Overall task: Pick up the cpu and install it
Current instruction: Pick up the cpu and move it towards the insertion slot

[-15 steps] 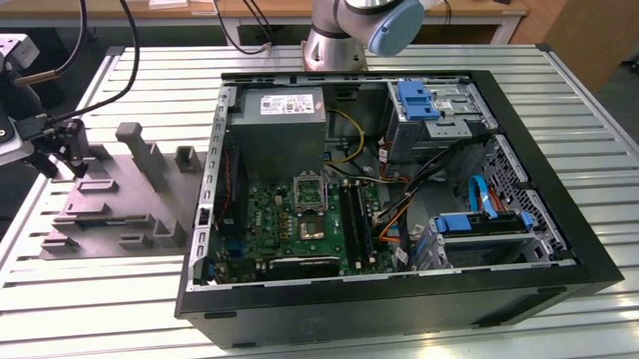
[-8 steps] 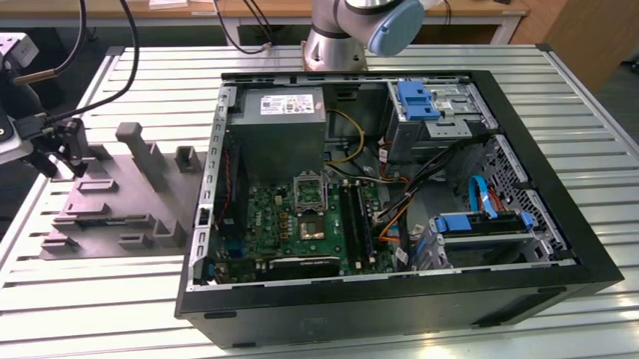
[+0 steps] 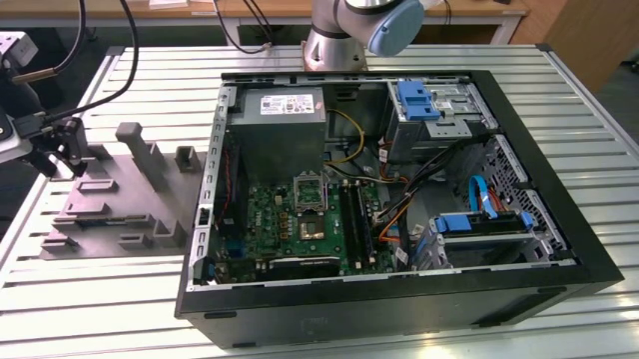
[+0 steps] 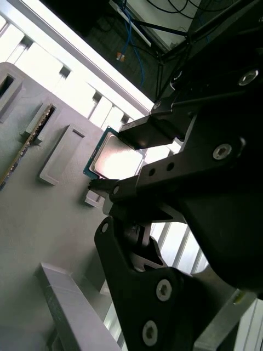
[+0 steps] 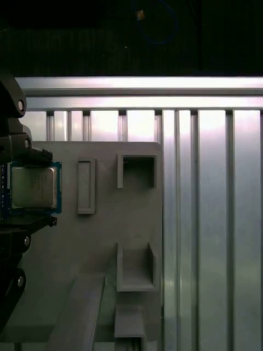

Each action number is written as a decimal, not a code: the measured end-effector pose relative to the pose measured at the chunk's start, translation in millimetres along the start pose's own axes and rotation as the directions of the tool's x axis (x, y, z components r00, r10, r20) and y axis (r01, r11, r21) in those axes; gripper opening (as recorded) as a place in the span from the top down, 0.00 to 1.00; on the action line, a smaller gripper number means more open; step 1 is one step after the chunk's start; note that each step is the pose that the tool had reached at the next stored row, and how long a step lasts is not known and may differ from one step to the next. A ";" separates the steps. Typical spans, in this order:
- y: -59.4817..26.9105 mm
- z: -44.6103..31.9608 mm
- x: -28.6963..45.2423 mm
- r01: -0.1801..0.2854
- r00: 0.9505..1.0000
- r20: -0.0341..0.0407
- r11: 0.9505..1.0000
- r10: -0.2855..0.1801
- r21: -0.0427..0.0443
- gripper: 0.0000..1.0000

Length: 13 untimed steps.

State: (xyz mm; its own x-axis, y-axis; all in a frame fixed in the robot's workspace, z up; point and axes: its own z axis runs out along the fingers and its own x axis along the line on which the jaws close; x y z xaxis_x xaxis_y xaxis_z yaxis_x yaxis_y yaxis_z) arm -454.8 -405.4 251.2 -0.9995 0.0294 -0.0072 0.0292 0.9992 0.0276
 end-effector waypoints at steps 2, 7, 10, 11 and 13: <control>0.0 -0.4 0.0 0.000 1.000 0.000 1.000 0.000 0.000 0.53; 0.0 -1.7 0.0 0.000 1.000 0.000 1.000 0.000 0.000 0.53; 0.0 -2.3 0.0 0.000 1.000 0.000 1.000 0.000 0.000 0.53; 0.1 -2.4 0.0 0.000 1.000 0.000 1.000 0.000 0.000 0.53; 0.1 -2.9 0.0 0.000 1.000 0.000 1.000 0.000 0.000 0.53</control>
State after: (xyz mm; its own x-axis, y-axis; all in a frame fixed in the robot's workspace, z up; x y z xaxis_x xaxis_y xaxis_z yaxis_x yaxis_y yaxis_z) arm -454.8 -405.4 254.1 -0.9995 0.0295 -0.0072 0.0293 0.9992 0.0276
